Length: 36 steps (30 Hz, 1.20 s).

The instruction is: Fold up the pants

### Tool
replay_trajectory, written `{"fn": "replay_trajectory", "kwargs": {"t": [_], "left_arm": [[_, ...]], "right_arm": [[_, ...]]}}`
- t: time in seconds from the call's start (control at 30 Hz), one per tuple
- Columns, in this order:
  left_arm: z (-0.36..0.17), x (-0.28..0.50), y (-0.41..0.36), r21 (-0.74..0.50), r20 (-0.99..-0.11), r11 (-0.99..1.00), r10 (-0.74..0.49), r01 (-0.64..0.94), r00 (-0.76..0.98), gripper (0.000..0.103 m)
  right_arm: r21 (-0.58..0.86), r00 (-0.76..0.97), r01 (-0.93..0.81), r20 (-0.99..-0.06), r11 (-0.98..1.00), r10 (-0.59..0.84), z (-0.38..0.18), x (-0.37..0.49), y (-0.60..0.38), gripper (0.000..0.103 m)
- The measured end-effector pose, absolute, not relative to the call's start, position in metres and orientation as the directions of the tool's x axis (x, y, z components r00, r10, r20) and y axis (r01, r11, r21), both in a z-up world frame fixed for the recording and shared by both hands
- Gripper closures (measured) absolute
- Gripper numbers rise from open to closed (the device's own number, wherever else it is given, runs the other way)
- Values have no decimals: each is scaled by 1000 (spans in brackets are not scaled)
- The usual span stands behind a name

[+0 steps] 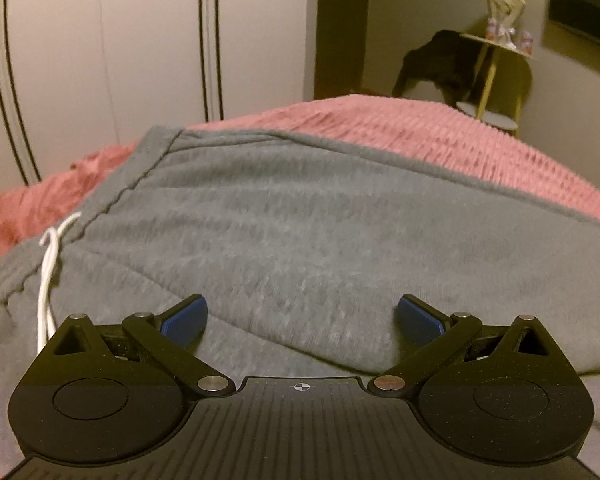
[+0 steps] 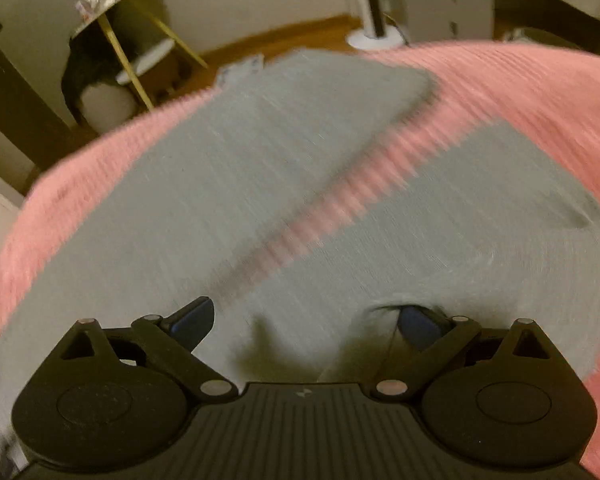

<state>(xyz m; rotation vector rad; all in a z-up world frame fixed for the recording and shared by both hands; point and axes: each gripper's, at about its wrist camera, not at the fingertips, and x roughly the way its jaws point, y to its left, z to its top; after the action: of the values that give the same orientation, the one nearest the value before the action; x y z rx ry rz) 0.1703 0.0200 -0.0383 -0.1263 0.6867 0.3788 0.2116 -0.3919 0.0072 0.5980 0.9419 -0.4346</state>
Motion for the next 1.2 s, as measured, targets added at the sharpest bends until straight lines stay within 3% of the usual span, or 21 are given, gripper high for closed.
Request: {"fn": "replay_trajectory", "kwargs": {"t": [0.07, 0.17, 0.27, 0.4, 0.5, 0.67, 0.83, 0.9, 0.97, 1.07, 1.2], "left_arm": [[-46, 172, 17, 31, -639, 928, 305, -372, 707, 0], [-56, 170, 12, 41, -575, 926, 329, -375, 749, 0], [-63, 178, 16, 15, -599, 920, 323, -393, 733, 0], [-66, 182, 18, -23, -594, 907, 326, -421, 735, 0], [-65, 181, 21, -36, -594, 908, 316, -417, 739, 0], [-61, 178, 23, -46, -607, 917, 290, -397, 740, 0], [-56, 170, 22, -74, -616, 927, 248, -369, 748, 0], [-54, 162, 24, -109, -631, 933, 200, -342, 749, 0], [-51, 152, 26, -143, -642, 936, 161, -323, 750, 0], [-45, 138, 25, -164, -640, 931, 150, -325, 753, 0], [-41, 122, 22, -203, -652, 926, 115, -318, 750, 0]], "right_arm": [[300, 528, 596, -846, 745, -81, 12, 252, -390, 11], [200, 492, 638, -849, 744, -194, 30, 290, -390, 11], [167, 513, 640, -820, 750, -255, 36, 281, -395, 8], [150, 444, 673, -865, 724, -233, 0, 241, -414, 8], [109, 362, 726, -900, 679, -242, -23, 193, -427, 25], [351, 526, 810, -790, 470, -316, -9, 75, -439, 12], [590, 650, 749, -742, 302, -163, -54, 33, -457, 14], [640, 682, 727, -714, 247, -157, -67, 33, -462, 22], [673, 714, 697, -684, 246, -150, -72, 41, -468, 23], [710, 751, 646, -657, 282, -65, -69, 56, -475, 41], [711, 743, 636, -669, 301, 9, -74, 68, -491, 52]]}}
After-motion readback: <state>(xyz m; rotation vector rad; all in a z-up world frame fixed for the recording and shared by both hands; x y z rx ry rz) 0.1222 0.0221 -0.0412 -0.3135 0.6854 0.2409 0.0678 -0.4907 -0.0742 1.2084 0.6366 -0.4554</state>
